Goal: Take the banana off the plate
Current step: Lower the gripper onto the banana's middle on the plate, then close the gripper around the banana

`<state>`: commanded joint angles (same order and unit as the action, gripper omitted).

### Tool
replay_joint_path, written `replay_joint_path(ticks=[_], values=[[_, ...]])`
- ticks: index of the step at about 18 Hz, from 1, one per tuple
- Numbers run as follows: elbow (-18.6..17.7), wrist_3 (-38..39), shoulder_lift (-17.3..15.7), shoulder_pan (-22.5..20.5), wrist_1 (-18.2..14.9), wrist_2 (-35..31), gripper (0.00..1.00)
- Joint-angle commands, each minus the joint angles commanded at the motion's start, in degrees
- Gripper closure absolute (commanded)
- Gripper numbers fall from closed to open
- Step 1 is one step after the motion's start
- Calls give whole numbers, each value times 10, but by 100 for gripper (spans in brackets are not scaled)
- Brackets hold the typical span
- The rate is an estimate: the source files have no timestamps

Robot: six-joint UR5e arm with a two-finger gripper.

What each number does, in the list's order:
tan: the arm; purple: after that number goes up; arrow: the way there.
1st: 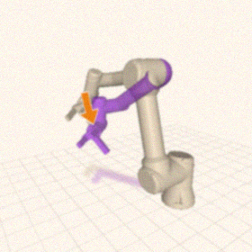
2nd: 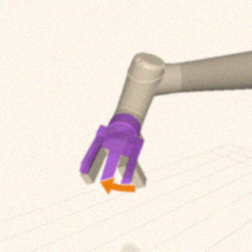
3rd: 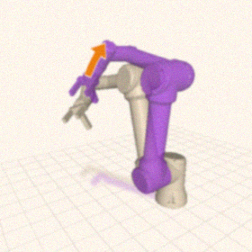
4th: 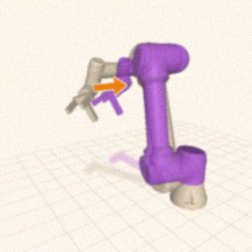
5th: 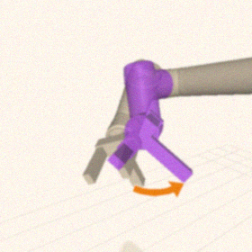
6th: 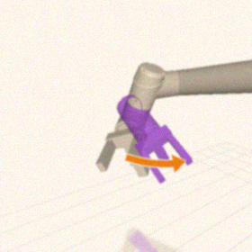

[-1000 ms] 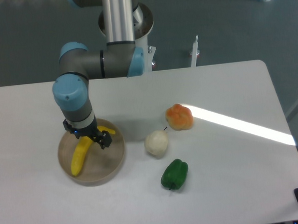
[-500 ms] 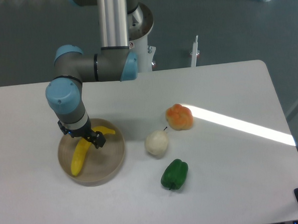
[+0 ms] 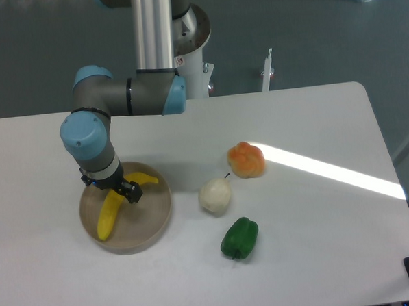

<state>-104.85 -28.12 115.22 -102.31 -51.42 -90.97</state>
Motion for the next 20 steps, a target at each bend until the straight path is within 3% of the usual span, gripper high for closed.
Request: replay_joint_path(ticks=[8,20], values=[[-1,-6,0,0,0,0,49],[-2,-9,-4,-1,-1,1,65]])
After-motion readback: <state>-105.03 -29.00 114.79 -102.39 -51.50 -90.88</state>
